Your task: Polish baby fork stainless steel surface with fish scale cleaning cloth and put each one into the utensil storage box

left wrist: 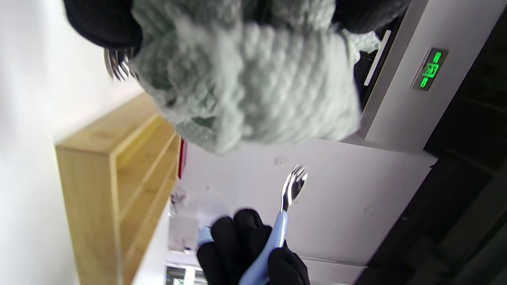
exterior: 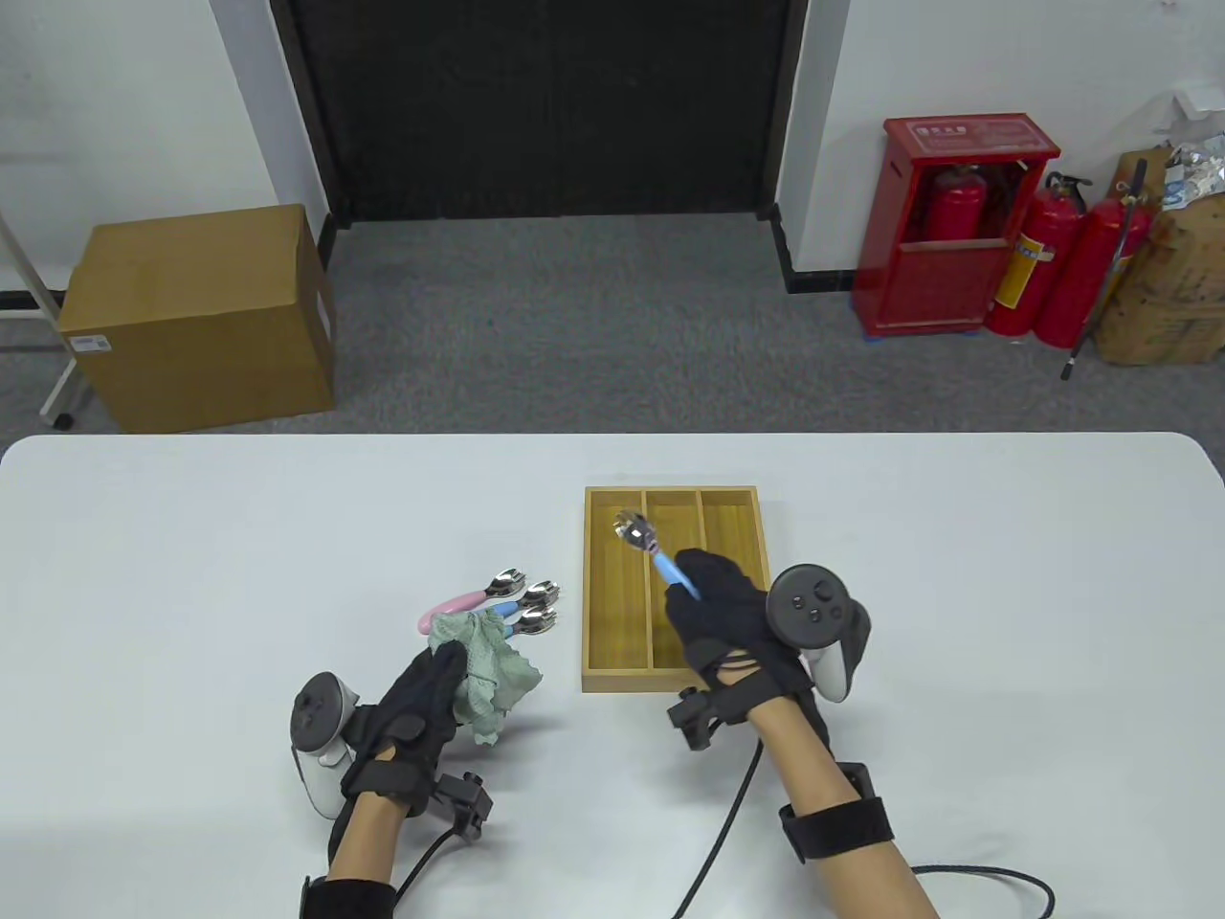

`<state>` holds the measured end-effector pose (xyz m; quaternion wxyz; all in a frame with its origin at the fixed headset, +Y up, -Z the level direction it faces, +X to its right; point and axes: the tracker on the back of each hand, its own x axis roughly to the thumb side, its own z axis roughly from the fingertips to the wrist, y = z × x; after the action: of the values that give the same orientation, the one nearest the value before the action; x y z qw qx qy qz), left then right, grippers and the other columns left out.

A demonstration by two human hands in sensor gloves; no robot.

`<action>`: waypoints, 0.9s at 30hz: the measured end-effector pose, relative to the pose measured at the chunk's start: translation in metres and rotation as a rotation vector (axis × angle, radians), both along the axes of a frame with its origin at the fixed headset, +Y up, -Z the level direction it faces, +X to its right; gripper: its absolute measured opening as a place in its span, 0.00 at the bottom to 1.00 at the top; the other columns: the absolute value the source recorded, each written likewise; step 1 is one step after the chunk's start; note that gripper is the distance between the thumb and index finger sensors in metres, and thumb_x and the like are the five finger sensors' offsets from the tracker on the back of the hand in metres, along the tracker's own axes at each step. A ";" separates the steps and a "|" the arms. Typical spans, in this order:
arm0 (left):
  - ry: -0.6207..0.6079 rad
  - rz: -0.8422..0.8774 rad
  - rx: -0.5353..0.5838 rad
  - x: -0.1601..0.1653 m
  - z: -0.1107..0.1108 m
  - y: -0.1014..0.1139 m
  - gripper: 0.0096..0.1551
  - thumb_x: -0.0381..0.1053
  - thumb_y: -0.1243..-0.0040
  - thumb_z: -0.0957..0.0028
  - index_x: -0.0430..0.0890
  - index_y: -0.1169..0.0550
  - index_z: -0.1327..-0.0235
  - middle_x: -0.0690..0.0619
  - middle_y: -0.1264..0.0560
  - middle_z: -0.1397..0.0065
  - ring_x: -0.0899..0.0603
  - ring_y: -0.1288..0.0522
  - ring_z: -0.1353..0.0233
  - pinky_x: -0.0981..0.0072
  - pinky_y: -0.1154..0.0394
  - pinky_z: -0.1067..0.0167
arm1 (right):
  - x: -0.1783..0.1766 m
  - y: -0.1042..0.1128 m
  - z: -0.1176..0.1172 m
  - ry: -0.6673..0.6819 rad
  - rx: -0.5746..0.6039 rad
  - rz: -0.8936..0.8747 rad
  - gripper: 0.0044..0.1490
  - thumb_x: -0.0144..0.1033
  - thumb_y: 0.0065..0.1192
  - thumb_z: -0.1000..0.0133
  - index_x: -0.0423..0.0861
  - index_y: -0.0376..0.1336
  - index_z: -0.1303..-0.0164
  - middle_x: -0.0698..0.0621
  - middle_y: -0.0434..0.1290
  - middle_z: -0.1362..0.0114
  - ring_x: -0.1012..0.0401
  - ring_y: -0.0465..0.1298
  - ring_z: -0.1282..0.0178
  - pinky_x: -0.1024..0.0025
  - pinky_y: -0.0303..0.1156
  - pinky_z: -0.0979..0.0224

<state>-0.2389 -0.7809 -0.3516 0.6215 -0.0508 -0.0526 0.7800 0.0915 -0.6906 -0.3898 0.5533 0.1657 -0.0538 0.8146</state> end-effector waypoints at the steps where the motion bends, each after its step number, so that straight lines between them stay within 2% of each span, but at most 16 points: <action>1: -0.020 0.048 -0.004 0.001 0.000 -0.002 0.36 0.69 0.50 0.40 0.45 0.28 0.30 0.48 0.19 0.38 0.41 0.17 0.39 0.41 0.28 0.37 | -0.011 -0.003 0.006 0.043 0.001 -0.014 0.28 0.41 0.65 0.49 0.36 0.69 0.47 0.31 0.69 0.32 0.40 0.79 0.46 0.35 0.70 0.44; 6: -0.097 0.222 -0.010 0.006 -0.001 -0.006 0.38 0.71 0.56 0.38 0.48 0.33 0.25 0.50 0.23 0.30 0.41 0.21 0.31 0.41 0.31 0.32 | -0.055 -0.013 0.025 0.184 0.002 0.005 0.28 0.41 0.65 0.50 0.36 0.69 0.47 0.29 0.72 0.36 0.46 0.84 0.56 0.41 0.76 0.52; 11: -0.166 0.290 0.011 0.013 -0.002 -0.005 0.38 0.73 0.59 0.37 0.51 0.36 0.22 0.54 0.26 0.25 0.43 0.25 0.24 0.42 0.34 0.28 | -0.075 -0.024 0.033 0.266 -0.032 0.078 0.28 0.40 0.65 0.50 0.36 0.69 0.45 0.28 0.73 0.38 0.47 0.85 0.60 0.43 0.77 0.54; 15: -0.201 0.335 0.008 0.022 -0.001 -0.006 0.38 0.73 0.59 0.37 0.53 0.37 0.21 0.56 0.27 0.23 0.44 0.26 0.22 0.43 0.35 0.26 | -0.075 -0.027 0.033 0.263 -0.051 0.042 0.29 0.39 0.64 0.50 0.35 0.68 0.45 0.28 0.73 0.38 0.49 0.85 0.63 0.44 0.77 0.57; 20: -0.188 0.319 0.031 0.030 0.000 -0.001 0.35 0.72 0.59 0.37 0.54 0.36 0.22 0.59 0.25 0.24 0.47 0.25 0.22 0.45 0.34 0.26 | -0.068 -0.018 0.032 0.197 0.025 -0.027 0.29 0.38 0.65 0.51 0.34 0.68 0.45 0.28 0.74 0.39 0.49 0.84 0.65 0.44 0.76 0.58; 27: -0.204 0.303 0.032 0.034 0.003 0.001 0.35 0.71 0.58 0.37 0.54 0.35 0.22 0.57 0.26 0.23 0.45 0.28 0.21 0.43 0.36 0.26 | -0.069 -0.019 0.032 0.238 0.004 -0.001 0.29 0.38 0.65 0.51 0.34 0.69 0.45 0.26 0.73 0.40 0.50 0.83 0.68 0.45 0.76 0.60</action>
<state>-0.2046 -0.7803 -0.3489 0.4888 -0.1114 -0.1349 0.8547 0.0225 -0.7096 -0.3577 0.5558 0.2624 0.0106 0.7888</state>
